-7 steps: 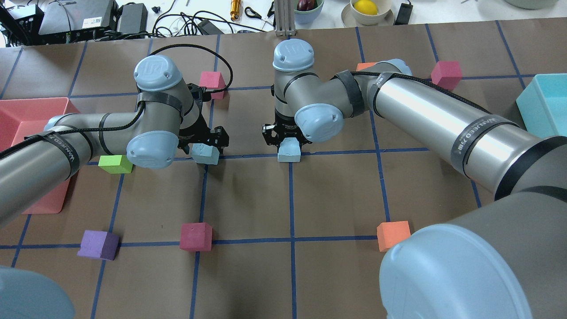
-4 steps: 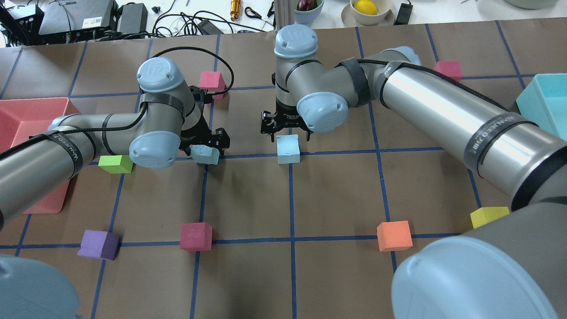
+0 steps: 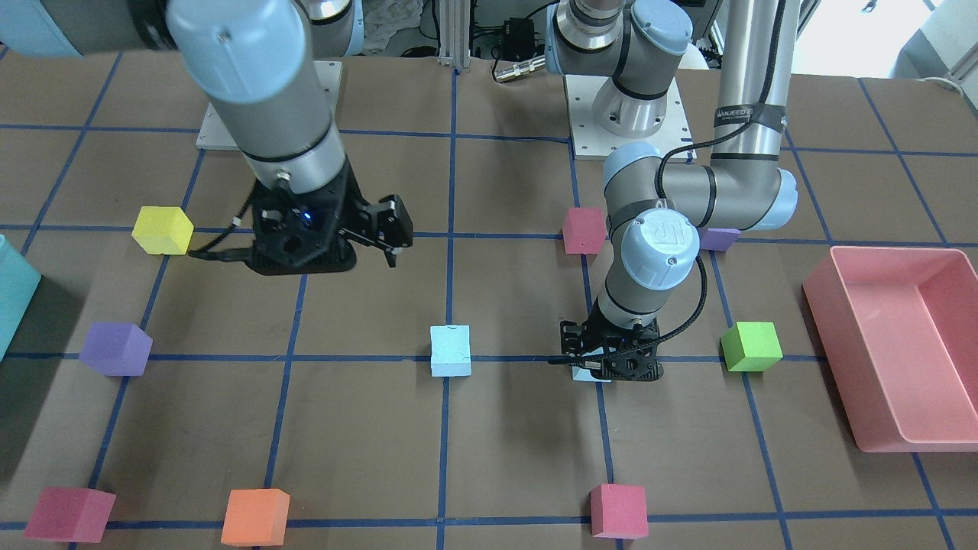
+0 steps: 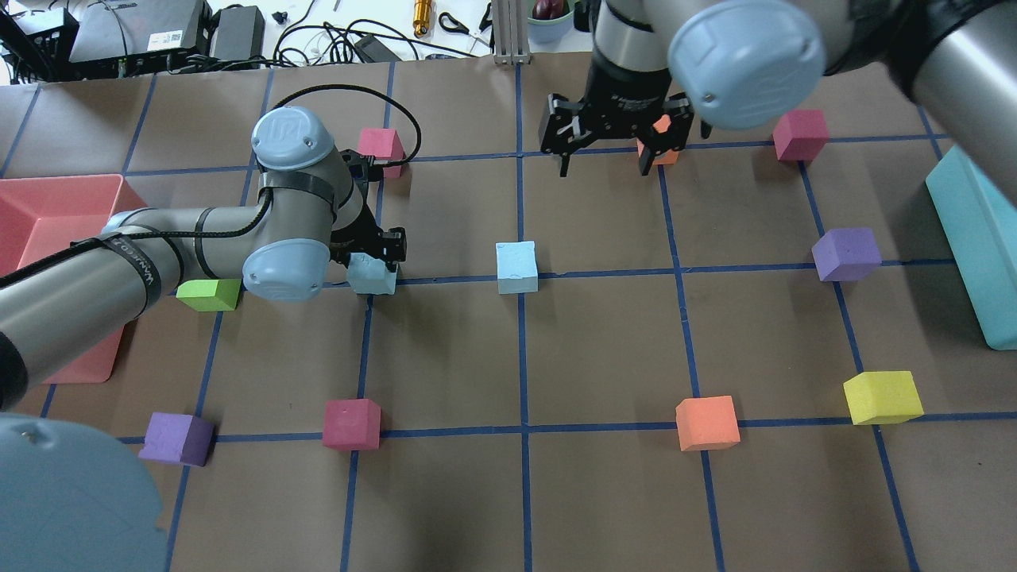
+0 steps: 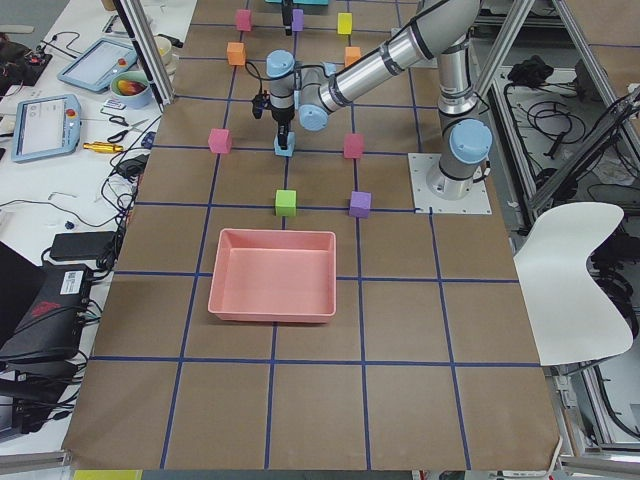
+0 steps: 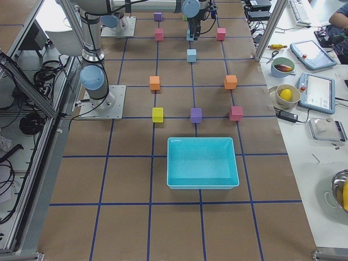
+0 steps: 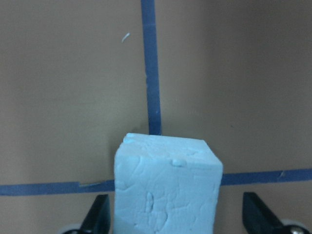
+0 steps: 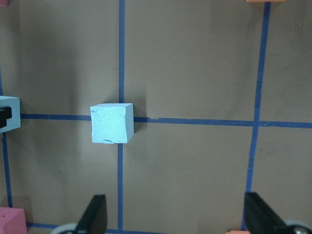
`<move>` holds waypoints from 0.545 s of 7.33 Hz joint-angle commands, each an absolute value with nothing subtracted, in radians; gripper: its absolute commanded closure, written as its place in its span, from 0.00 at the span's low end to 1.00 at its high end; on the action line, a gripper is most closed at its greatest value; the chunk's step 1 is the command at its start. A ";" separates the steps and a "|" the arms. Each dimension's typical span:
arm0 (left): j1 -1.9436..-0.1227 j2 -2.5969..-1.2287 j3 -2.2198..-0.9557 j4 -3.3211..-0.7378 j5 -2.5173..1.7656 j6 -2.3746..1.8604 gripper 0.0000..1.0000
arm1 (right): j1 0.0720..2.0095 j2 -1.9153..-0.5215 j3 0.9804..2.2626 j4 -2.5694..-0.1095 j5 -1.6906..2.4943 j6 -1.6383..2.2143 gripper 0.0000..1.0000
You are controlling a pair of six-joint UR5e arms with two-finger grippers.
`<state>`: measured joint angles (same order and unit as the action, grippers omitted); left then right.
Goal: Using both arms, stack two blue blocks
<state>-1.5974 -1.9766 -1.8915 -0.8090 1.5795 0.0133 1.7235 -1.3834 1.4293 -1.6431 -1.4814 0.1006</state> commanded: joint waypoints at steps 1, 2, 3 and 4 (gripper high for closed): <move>-1.615 -1.959 -1.890 -0.817 1.571 -0.065 0.94 | 1.605 -1.466 1.431 -1.557 -1.479 -0.035 0.00; -1.644 -1.953 -1.869 -0.827 1.565 -0.154 0.96 | 1.608 -1.471 1.431 -1.557 -1.482 -0.035 0.00; -1.708 -1.933 -1.829 -0.862 1.549 -0.204 1.00 | 1.615 -1.471 1.431 -1.557 -1.480 -0.034 0.00; -1.770 -1.922 -1.742 -0.999 1.554 -0.256 1.00 | 1.615 -1.471 1.434 -1.554 -1.482 -0.035 0.00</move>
